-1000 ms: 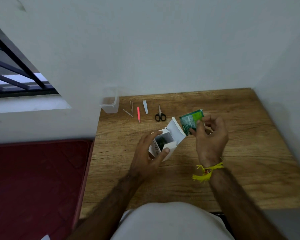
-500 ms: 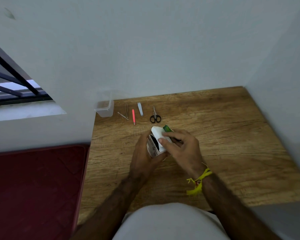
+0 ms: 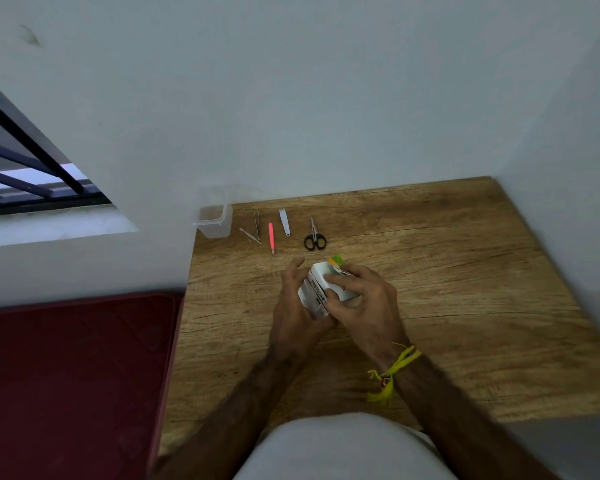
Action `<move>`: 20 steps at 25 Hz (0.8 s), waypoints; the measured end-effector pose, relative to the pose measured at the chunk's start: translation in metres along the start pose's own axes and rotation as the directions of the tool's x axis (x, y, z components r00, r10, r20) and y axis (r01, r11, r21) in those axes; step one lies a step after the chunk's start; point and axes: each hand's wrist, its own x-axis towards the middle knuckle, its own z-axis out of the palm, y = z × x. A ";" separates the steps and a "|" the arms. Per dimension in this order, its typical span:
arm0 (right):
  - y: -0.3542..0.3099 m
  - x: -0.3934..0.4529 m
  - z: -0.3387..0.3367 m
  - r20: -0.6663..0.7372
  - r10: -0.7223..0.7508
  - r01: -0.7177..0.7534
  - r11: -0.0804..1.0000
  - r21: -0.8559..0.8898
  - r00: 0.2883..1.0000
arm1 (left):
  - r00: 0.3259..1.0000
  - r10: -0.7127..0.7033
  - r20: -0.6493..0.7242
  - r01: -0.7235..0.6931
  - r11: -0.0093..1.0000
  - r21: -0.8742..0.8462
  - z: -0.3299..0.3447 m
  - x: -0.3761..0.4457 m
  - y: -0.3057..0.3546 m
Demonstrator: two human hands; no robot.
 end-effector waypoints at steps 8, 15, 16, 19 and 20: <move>0.005 0.001 0.009 0.128 -0.063 0.083 0.984 -0.158 0.990 | 0.999 -0.039 -0.031 0.039 0.999 0.005 -0.003 0.000 0.000; 0.008 -0.002 -0.003 0.035 0.072 -0.067 0.989 -0.131 0.997 | 0.994 -0.099 -0.051 0.102 0.994 0.048 -0.002 0.000 -0.017; 0.009 -0.002 -0.003 0.050 0.105 -0.096 0.984 -0.151 0.993 | 0.993 -0.104 -0.054 0.107 0.993 0.056 -0.001 0.002 -0.018; 0.011 -0.001 0.003 0.066 0.160 -0.142 0.965 -0.219 0.985 | 0.994 -0.098 -0.054 0.100 0.993 0.055 0.003 0.004 -0.014; 0.011 0.000 0.005 0.048 0.164 -0.149 0.962 -0.228 0.985 | 0.995 -0.090 -0.043 0.092 0.995 0.050 0.003 0.004 -0.011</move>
